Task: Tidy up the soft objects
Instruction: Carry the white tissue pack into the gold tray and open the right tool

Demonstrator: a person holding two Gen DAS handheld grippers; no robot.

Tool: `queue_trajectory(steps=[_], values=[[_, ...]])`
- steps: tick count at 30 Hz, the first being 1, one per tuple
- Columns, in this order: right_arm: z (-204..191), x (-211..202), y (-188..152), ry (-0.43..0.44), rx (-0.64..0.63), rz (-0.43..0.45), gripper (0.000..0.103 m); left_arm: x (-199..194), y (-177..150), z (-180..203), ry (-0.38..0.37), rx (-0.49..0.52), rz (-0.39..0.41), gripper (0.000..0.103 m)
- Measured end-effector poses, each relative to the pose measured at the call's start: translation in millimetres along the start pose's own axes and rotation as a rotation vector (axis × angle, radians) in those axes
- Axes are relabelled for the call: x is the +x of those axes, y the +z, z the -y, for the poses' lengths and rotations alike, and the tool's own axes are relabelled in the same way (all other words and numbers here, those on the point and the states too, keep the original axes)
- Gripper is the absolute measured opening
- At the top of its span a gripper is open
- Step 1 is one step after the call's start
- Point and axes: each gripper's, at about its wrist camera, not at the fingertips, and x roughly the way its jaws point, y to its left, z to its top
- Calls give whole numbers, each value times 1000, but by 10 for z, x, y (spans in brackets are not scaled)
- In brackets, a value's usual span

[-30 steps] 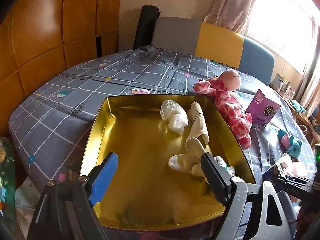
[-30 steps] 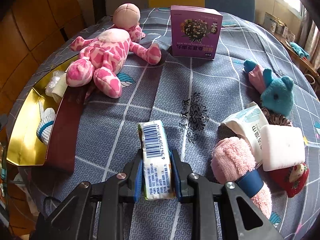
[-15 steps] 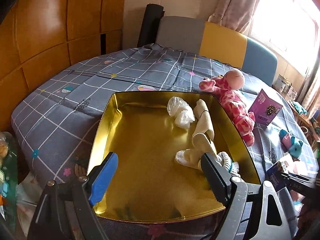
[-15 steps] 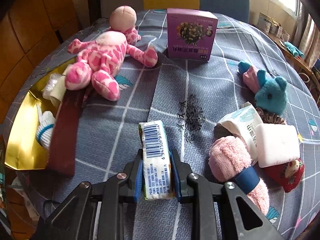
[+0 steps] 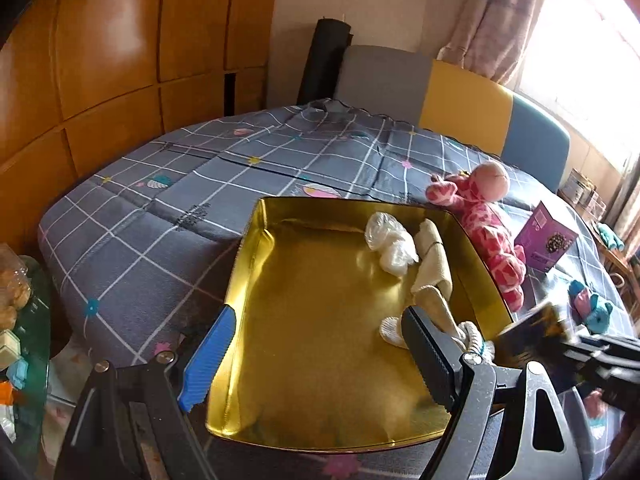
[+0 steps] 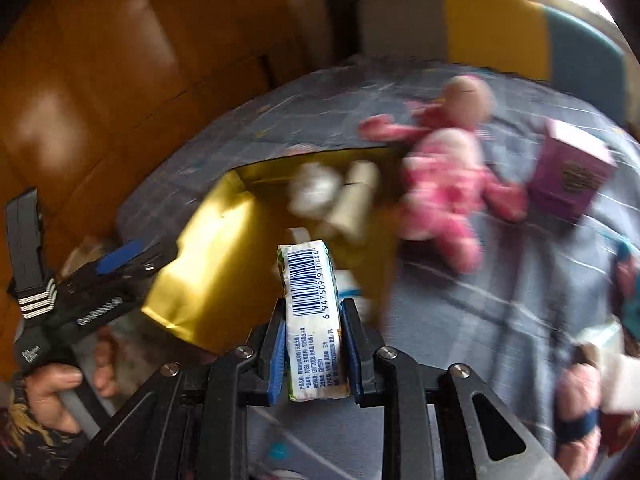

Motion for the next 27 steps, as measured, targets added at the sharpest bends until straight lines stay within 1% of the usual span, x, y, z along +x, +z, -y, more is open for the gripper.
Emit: queue_trajectory(steps=[3,6,9,12,14,19,27], values=[[-227,269,48,25,-45,-44,24,-26,17,-46,9,-8,10,85],[-309,545,48,24,-58,-95,24,-37,24,-77,12,-12,16,85],[-314,760,9,-35,-70,-137,24,-31,23,-96,16,-15,15,85],[-263,900,-9,-115,-68,-152,26,-16,15,-100,16,-14,9,85],[-256,925,-25,-102,-56,-148,28,-8,12,-90,15,-11,8,85],[-227,925,-21,-85,-27,-151,39,6,-9,-66,15,-1,3,85],[-222,686,-52,-92,-20,-94,44,-19,-21,-13,12,9,4,86]])
